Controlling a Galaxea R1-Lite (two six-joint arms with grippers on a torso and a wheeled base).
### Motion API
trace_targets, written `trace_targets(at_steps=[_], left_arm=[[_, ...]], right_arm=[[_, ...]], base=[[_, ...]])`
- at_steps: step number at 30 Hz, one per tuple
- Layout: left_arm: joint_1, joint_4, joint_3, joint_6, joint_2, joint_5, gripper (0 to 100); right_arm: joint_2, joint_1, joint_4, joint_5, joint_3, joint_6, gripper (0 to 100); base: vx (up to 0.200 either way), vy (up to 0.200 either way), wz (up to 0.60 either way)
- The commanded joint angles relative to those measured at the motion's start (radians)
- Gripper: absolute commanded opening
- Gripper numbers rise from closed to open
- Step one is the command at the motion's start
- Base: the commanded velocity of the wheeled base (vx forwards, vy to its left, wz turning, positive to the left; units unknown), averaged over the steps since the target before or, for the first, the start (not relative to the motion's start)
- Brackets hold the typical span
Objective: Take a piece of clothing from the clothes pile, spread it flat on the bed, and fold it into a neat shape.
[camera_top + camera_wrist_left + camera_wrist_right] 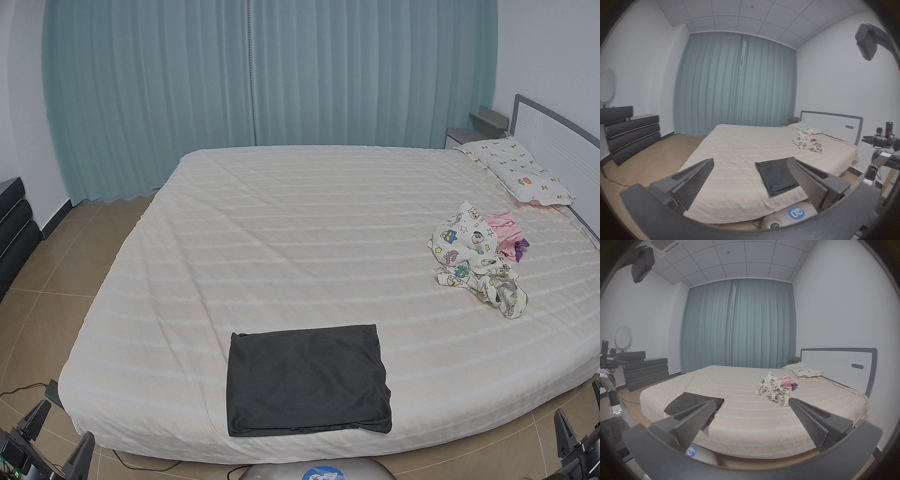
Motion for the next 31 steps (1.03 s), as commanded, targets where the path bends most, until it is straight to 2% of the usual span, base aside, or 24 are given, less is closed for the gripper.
trace_targets(at_steps=[1,5,7,13,14,17,20,31], left_arm=[[-0.033,0.000,0.015,0.005,-0.019,-0.018,100],[-0.062,0.003,0.016,0.012,-0.062,-0.007,100],[-0.076,0.001,0.016,0.010,-0.089,0.028,100],[-0.076,0.003,0.018,0.025,-0.091,0.230,100],[-0.076,0.018,0.018,0.078,-0.092,0.286,100],[-0.076,0.050,0.016,0.125,-0.091,0.301,100],[-0.078,0.069,0.016,0.098,-0.092,0.293,100],[-0.076,0.067,0.016,0.087,-0.092,0.292,100]], right_arm=[[0.000,0.006,0.007,-0.001,0.015,-0.002,100],[-0.012,0.001,-0.003,0.005,0.018,0.003,100],[-0.012,0.001,-0.001,0.010,0.018,0.003,100],[-0.012,0.001,-0.001,0.010,0.018,0.000,100],[-0.012,0.001,-0.001,0.010,0.018,0.000,100],[-0.012,0.001,-0.001,0.010,0.018,0.000,100],[-0.012,0.001,-0.001,0.010,0.018,-0.002,100],[-0.013,0.003,0.001,0.001,0.018,0.032,100]], base=[[0.000,0.000,0.00],[0.000,0.000,0.00],[0.000,0.000,0.00],[0.000,0.000,0.00],[0.000,0.000,0.00],[0.000,0.000,0.00],[0.000,0.000,0.00],[0.000,0.000,0.00]])
